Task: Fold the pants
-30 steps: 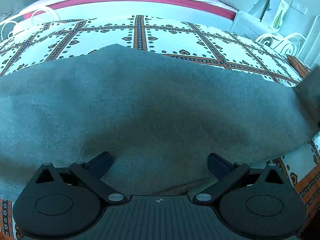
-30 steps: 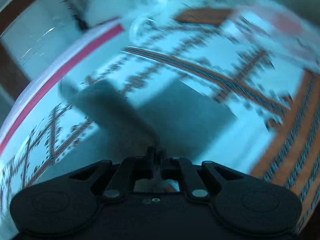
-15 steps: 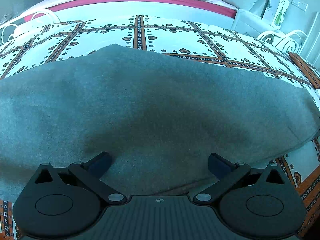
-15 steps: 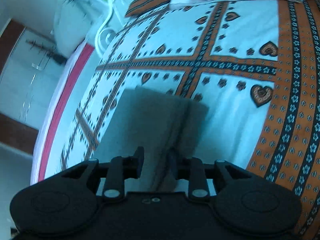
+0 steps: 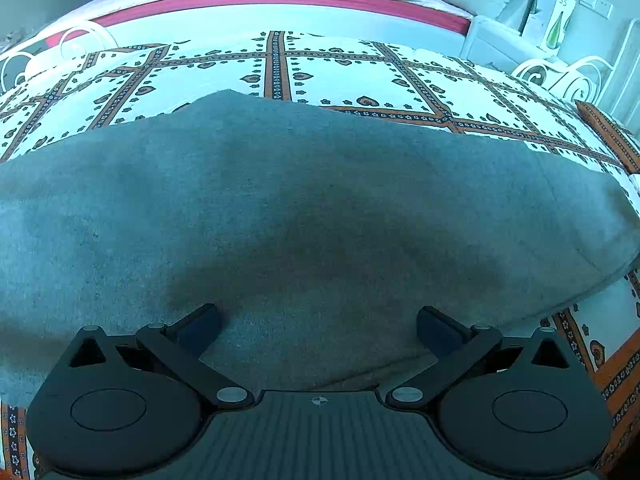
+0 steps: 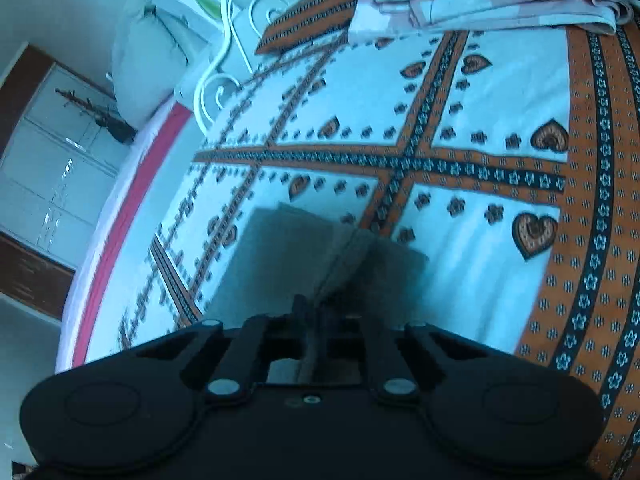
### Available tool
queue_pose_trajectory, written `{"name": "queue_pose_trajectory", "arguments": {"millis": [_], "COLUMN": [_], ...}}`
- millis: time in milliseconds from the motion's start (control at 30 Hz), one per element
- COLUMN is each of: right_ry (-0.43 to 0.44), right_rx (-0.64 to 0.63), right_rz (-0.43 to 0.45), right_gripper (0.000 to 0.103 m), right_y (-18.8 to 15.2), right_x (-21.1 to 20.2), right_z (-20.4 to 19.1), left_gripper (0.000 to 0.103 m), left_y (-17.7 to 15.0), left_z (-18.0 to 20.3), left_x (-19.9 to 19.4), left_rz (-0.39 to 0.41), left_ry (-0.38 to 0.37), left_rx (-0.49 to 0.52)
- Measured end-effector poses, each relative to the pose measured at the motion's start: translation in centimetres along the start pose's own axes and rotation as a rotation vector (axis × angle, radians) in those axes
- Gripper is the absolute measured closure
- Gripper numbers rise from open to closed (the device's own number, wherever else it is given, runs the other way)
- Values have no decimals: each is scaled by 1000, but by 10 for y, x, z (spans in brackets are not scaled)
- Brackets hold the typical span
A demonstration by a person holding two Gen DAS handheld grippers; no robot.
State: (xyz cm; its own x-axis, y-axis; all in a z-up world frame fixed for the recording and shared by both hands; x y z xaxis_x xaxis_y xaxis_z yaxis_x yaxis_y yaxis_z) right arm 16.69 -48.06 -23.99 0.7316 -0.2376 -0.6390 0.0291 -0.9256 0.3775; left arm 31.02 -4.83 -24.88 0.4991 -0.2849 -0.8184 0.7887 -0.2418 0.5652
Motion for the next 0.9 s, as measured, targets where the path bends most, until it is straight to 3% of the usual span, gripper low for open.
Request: {"name": "queue_pose_trajectory", "arguments": {"millis": [200,267,367,533,633,700,733,767,800,900], "right_ry": [48,-20,-88,-48,-123,-115,-105,-128,-168,-166], "right_rx": [-148,-160,-61,-209,-214,-182,-180,-190,-206,-216], "right_rz": [95,56,-33,54,1,-17,-15,-7,22,89], "right_gripper": [103,103,103,103,103,103,99,81,78,81], "right_y": [0,-6,-9,-1,-6,-10,-12,-12,-11,-13], "right_x": [-42,-38,-16,-24,-11,-9,-13,-19,-27,-48], "right_z": [-19,-2,30,0,9,14,12,11,12,9], "left_gripper": [0,0,0,0,0,0,0,0,0,0], "left_y": [-1,-1,0,0,-1,-1,-1,-1,-1,-1], "left_z": [1,1,1,2,2,2,2,2,2,2], "left_x": [-1,-1,-1,0,0,0,-1,-1,-1,-1], "left_rz": [0,0,-1,0,0,0,1,1,1,1], "left_ry": [1,2,6,10,14,12,10,9,10,10], "left_rx": [4,7,6,10,18,19,18,19,19,18]}}
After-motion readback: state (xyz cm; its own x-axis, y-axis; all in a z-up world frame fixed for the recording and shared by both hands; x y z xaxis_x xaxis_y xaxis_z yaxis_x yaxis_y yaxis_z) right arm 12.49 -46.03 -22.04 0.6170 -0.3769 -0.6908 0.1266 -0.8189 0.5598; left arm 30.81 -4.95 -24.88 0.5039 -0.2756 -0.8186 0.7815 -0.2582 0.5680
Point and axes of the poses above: each gripper's, at about its wrist camera, not at the fingertips, and x roughly the way its jaws point, z to its right, y to its top, the point moved 8 cm from there along x, roughly the way its jaws point, and after that the axes turned 2 degrees about -z, right-handed, at the moved point
